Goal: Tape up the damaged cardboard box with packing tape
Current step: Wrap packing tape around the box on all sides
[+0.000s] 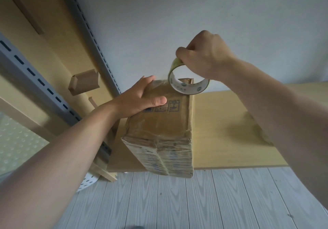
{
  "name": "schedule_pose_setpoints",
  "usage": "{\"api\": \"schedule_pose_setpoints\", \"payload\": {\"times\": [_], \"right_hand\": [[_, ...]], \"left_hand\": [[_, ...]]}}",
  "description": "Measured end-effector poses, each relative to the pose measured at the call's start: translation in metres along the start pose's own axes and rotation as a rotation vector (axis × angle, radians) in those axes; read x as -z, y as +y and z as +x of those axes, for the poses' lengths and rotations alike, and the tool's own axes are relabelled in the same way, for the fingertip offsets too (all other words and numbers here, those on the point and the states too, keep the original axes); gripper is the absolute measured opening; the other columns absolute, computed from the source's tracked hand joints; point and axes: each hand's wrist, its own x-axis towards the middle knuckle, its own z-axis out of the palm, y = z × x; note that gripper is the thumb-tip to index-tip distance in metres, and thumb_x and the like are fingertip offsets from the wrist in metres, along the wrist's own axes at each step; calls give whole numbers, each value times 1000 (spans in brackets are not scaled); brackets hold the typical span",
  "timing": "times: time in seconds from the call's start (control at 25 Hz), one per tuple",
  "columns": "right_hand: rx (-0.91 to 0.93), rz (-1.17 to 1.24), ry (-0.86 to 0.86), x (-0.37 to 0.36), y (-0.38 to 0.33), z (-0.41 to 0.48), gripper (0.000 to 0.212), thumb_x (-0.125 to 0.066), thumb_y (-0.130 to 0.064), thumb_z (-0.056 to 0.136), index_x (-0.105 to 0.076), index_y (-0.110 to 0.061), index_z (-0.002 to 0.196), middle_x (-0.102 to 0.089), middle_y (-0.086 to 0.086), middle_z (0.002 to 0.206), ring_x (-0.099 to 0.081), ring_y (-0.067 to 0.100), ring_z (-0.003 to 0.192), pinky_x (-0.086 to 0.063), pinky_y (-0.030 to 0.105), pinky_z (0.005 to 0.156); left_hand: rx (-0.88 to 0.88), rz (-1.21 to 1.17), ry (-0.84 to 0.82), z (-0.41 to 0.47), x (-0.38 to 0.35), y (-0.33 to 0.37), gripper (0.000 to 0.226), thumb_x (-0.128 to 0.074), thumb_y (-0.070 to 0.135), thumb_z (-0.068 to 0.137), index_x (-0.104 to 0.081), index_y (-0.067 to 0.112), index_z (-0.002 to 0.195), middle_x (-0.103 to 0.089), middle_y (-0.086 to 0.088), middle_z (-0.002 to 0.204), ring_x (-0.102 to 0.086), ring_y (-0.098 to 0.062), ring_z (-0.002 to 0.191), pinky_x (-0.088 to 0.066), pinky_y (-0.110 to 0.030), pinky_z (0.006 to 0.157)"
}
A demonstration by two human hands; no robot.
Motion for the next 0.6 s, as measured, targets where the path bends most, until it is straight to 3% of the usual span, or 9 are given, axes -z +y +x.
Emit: {"api": "schedule_pose_setpoints", "payload": {"times": [0.08, 0.2, 0.36, 0.44, 0.48, 0.56, 0.6], "right_hand": [[-15, -55, -16, 11, 9, -1, 38, -56, -36, 79, -41, -14, 52, -34, 4, 51, -31, 25, 51, -27, 29, 47], [-38, -128, -63, 12, 27, -9, 42, -56, -36, 80, -35, -14, 51, -29, 3, 51, -28, 25, 52, -25, 28, 49], [-52, -200, -141, 1, 51, -24, 44, -56, -33, 82, -34, -15, 49, -32, 3, 50, -29, 25, 50, -24, 28, 49], [-71, -239, -162, -3, 61, -28, 42, -55, -31, 83, -34, -15, 51, -33, 3, 52, -29, 25, 52, -25, 28, 50], [-79, -242, -157, -8, 66, -30, 41, -54, -31, 84, -34, -15, 52, -32, 3, 53, -29, 25, 53, -26, 28, 51], [-84, -163, -138, -21, 77, -36, 42, -54, -31, 85, -32, -15, 53, -28, 4, 54, -26, 24, 54, -24, 29, 51], [-83, -76, -116, -29, 82, -40, 43, -54, -32, 86, -31, -13, 54, -26, 4, 54, -24, 23, 54, -22, 30, 51]], "left_hand": [[12, 10, 13, -1, -1, 2, 97, -65, 75, 79, -19, 40, 158, -24, 31, 154, -32, 7, 138, -30, -30, 113], [14, 36, 31, 0, -1, 5, 108, -63, 82, 66, -22, 41, 156, -41, 25, 143, -49, 4, 124, -43, -28, 105], [10, 30, 42, 4, 1, -1, 122, -62, 92, 56, -19, 40, 158, -37, 18, 153, -43, -7, 136, -37, -31, 113], [2, -55, 55, 4, -4, -5, 112, -55, 94, 65, -20, 42, 158, -32, 15, 160, -35, -7, 144, -30, -28, 116], [4, -118, 79, 6, -6, -8, 97, -48, 86, 78, -20, 41, 159, -26, 15, 164, -29, -6, 148, -24, -26, 116], [0, -240, 142, 8, -12, -15, 63, -37, 53, 104, -15, 37, 160, -13, 14, 168, -14, -5, 152, -17, -21, 112], [-16, -284, 161, 6, -13, -20, 59, -37, 39, 108, -10, 36, 161, -8, 14, 168, -10, -2, 152, -15, -20, 111]]}}
